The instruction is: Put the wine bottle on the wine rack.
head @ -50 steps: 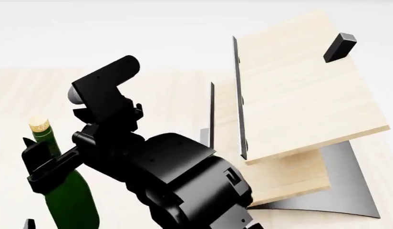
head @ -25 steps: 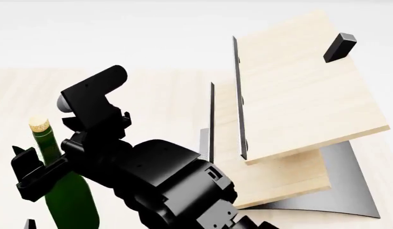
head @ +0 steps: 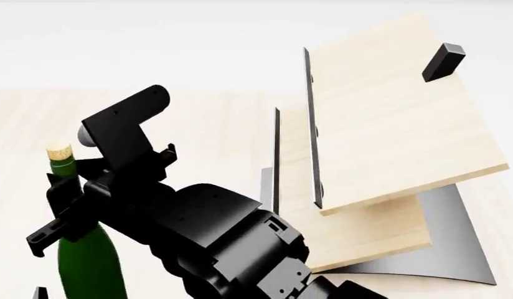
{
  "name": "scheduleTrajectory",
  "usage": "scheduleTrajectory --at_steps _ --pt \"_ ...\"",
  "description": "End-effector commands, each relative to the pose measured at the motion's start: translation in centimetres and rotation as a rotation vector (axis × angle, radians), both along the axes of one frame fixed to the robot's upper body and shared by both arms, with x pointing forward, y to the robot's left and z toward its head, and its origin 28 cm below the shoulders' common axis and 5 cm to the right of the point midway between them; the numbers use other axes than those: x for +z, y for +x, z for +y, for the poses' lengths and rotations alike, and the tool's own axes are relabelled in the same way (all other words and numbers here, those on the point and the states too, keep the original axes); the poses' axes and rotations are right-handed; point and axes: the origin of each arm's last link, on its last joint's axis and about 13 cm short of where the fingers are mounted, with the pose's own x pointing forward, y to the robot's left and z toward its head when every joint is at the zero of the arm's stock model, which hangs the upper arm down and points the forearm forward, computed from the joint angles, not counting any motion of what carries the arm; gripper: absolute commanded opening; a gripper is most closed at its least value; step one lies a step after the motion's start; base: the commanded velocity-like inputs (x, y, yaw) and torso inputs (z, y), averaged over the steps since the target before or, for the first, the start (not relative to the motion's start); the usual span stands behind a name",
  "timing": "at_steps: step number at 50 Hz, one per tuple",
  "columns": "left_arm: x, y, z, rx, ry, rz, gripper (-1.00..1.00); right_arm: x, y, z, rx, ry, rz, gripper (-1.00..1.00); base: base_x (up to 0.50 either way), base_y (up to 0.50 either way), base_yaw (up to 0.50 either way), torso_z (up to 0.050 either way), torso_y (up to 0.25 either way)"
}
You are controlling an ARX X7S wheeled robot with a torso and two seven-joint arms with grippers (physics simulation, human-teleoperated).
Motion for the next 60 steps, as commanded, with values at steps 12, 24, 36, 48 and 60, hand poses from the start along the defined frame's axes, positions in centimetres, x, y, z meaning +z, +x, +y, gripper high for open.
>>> scheduleTrajectory --at_steps 12,24,36,48,60 --pt "0.0 0.0 -0.1 -0.001 0.004 0.002 1.0 5.8 -0.3 -2.3 -0.019 0.123 -0.058 -1.0 0.0 0.0 0.0 0.0 0.0" --pt "0.0 0.0 -0.1 -0.001 0.004 0.001 1.0 8.9 -0.3 -4.8 -0.051 0.222 -0.08 -1.0 0.0 0.0 0.0 0.0 0.0" --pt "0.0 0.0 -0.1 -0.001 0.008 0.002 1.0 12.3 -0.4 -8.3 -0.132 0.368 -0.045 -1.0 0.0 0.0 0.0 0.0 0.0" --pt "0.0 0.1 -0.1 -0.002 0.008 0.003 1.0 15.1 -0.7 -12.2 -0.262 0.604 0.087 -1.0 0.0 0.0 0.0 0.0 0.0" --pt "0.0 0.0 -0.2 -0.001 0.012 0.005 1.0 15.9 -0.9 -15.7 -0.361 0.838 0.209 -1.0 0.0 0.0 0.0 0.0 0.001"
